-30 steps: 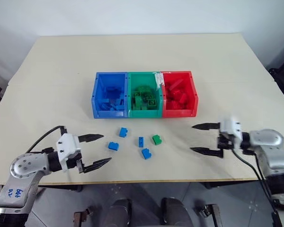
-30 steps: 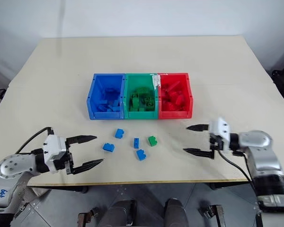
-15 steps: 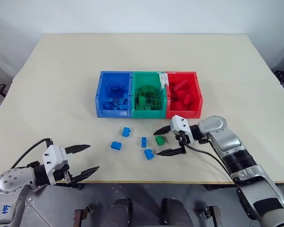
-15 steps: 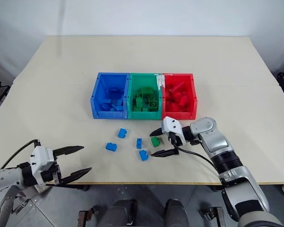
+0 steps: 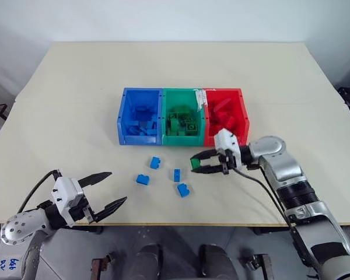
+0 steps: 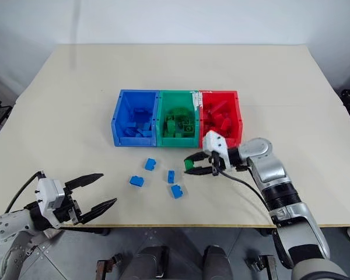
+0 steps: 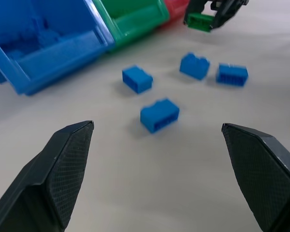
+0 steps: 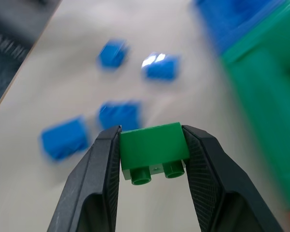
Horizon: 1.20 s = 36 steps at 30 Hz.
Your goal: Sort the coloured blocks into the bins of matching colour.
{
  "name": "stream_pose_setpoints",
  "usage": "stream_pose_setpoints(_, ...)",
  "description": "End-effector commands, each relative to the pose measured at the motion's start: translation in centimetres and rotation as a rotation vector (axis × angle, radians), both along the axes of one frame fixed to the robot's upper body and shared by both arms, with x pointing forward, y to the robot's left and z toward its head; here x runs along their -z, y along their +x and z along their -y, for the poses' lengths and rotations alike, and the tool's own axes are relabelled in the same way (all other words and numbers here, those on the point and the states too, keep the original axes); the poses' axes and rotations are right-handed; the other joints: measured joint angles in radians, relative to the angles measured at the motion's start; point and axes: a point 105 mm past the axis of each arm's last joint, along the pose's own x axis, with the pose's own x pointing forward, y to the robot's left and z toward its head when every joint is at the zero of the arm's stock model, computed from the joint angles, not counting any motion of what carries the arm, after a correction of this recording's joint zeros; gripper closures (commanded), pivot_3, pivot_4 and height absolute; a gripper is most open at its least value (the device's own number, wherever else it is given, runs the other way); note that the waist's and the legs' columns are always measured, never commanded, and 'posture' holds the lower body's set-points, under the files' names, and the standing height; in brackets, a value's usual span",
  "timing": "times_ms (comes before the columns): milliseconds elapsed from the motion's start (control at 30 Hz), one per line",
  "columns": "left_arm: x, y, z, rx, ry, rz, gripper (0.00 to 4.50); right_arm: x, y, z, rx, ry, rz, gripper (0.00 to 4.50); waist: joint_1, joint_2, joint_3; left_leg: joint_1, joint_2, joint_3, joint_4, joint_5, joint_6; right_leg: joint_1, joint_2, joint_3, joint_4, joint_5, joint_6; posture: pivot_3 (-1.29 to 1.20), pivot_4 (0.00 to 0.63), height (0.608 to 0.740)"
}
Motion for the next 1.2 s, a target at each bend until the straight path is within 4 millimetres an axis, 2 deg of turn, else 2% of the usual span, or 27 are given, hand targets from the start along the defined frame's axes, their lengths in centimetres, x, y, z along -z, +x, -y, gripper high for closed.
stream_pose_setpoints(33, -1.3, 0.1, 0.3, -0.022, -0.055, 0.039, 0.00, -6.0, 2.6, -0.8, 0.152, 0.182, 0.128, 2.97, -0.007, 0.000, 0.000, 0.000, 0.000, 0.000, 0.000, 0.000, 0.000, 0.000, 0.000, 0.000, 0.001, 0.000, 0.000, 0.00, 0.150, 0.740)
stream_pose_setpoints(100, -1.6, 0.2, 0.5, -0.025, -0.075, 0.038, 0.00, -7.5, 4.2, -0.9, 0.249, 0.236, 0.166, 2.97, -0.014, 0.000, 0.000, 0.000, 0.000, 0.000, 0.000, 0.000, -0.001, -0.002, 0.000, 0.000, 0.003, 0.000, -0.001, 0.00, 0.150, 0.740)
stream_pose_setpoints(233, -2.0, 0.1, 0.7, -0.008, -0.078, 0.026, 0.00, -8.3, 6.5, -2.0, 0.341, 0.245, 0.201, 2.97, -0.020, 0.000, 0.000, 0.000, 0.000, 0.000, -0.002, 0.000, -0.001, -0.005, 0.000, 0.000, 0.006, 0.000, -0.003, 0.00, 0.150, 0.740)
stream_pose_setpoints(367, -2.2, -0.1, 0.6, 0.016, -0.061, 0.014, 0.00, -8.0, 7.2, -2.8, 0.352, 0.235, 0.219, 1.62, -0.023, 0.000, 0.000, -0.002, -0.001, 0.000, -0.002, 0.000, -0.001, -0.007, 0.000, 0.000, 0.006, 0.000, -0.003, 0.00, 0.150, 0.740)
stream_pose_setpoints(500, -2.4, -0.2, 0.5, 0.034, -0.043, 0.015, 0.00, -8.1, 7.3, -2.6, 0.347, 0.241, 0.238, 0.25, -0.025, 0.000, 0.000, -0.003, 0.000, 0.001, -0.002, 0.000, -0.001, -0.008, 0.000, 0.000, 0.006, 0.000, -0.003, 0.00, 0.150, 0.740)
stream_pose_setpoints(533, -2.5, -0.2, 0.5, 0.046, -0.037, 0.018, 0.00, -8.3, 6.9, -2.2, 0.332, 0.255, 0.243, 0.01, -0.025, 0.000, 0.000, -0.003, 0.000, 0.002, -0.002, 0.000, -0.001, -0.008, 0.000, 0.000, 0.006, 0.000, -0.003, 0.00, 0.150, 0.740)
stream_pose_setpoints(600, -2.5, -0.2, 0.5, 0.066, -0.015, 0.015, 0.00, -8.5, 5.9, -1.3, 0.292, 0.281, 0.266, 0.01, -0.024, 0.000, 0.000, -0.003, 0.000, 0.002, -0.002, 0.000, -0.001, -0.008, 0.000, 0.000, 0.006, 0.000, -0.003, 0.00, 0.150, 0.740)
stream_pose_setpoints(667, -2.3, -0.1, 0.8, 0.103, 0.027, 0.013, 0.00, -7.9, 4.1, 0.5, 0.231, 0.291, 0.274, 0.01, -0.015, 0.000, 0.000, -0.003, 0.000, 0.001, -0.002, 0.000, -0.001, -0.008, 0.000, 0.000, 0.006, 0.000, -0.003, 0.00, 0.150, 0.740)
stream_pose_setpoints(833, -1.7, 0.9, 1.8, 0.175, 0.096, 0.028, 0.00, -5.3, -1.3, 5.3, 0.166, 0.263, 0.248, 0.01, 0.007, 0.000, 0.000, -0.003, -0.002, 0.000, -0.002, -0.001, 0.001, -0.006, -0.001, -0.001, 0.005, 0.000, -0.003, 0.00, 0.150, 0.740)
stream_pose_setpoints(933, -1.6, 1.6, 1.8, 0.190, 0.082, 0.021, 0.00, -3.1, -3.8, 8.7, 0.212, 0.194, 0.224, 0.01, 0.006, 0.000, 0.000, -0.003, -0.002, 0.001, -0.002, -0.001, 0.001, -0.006, -0.001, -0.001, 0.004, 0.000, -0.003, 0.00, 0.150, 0.740)
stream_pose_setpoints(1000, -1.4, 2.0, 1.4, 0.193, 0.089, 0.013, 0.00, -2.0, -5.1, 10.6, 0.261, 0.170, 0.186, 0.01, 0.005, 0.000, 0.000, -0.003, -0.002, 0.001, -0.001, -0.001, 0.001, -0.005, 0.000, -0.001, 0.004, 0.000, -0.003, 0.00, 0.150, 0.740)
stream_pose_setpoints(1133, -1.5, 3.2, -0.2, 0.160, 0.116, 0.029, 0.00, 1.5, -8.3, 13.3, 0.253, -0.014, 0.175, 0.01, 0.004, 0.000, 0.000, 0.000, -0.002, 0.007, -0.001, -0.001, 0.001, -0.003, 0.001, -0.001, 0.003, 0.000, -0.003, 0.00, 0.150, 0.740)
stream_pose_setpoints(1200, -1.6, 3.4, -0.8, 0.164, 0.128, 0.035, 0.00, 1.7, -8.6, 14.4, 0.304, -0.003, 0.159, 0.01, 0.002, 0.000, 0.000, 0.001, -0.002, 0.008, -0.001, -0.001, 0.001, -0.003, 0.001, -0.001, 0.003, 0.000, -0.003, 0.00, 0.150, 0.740)
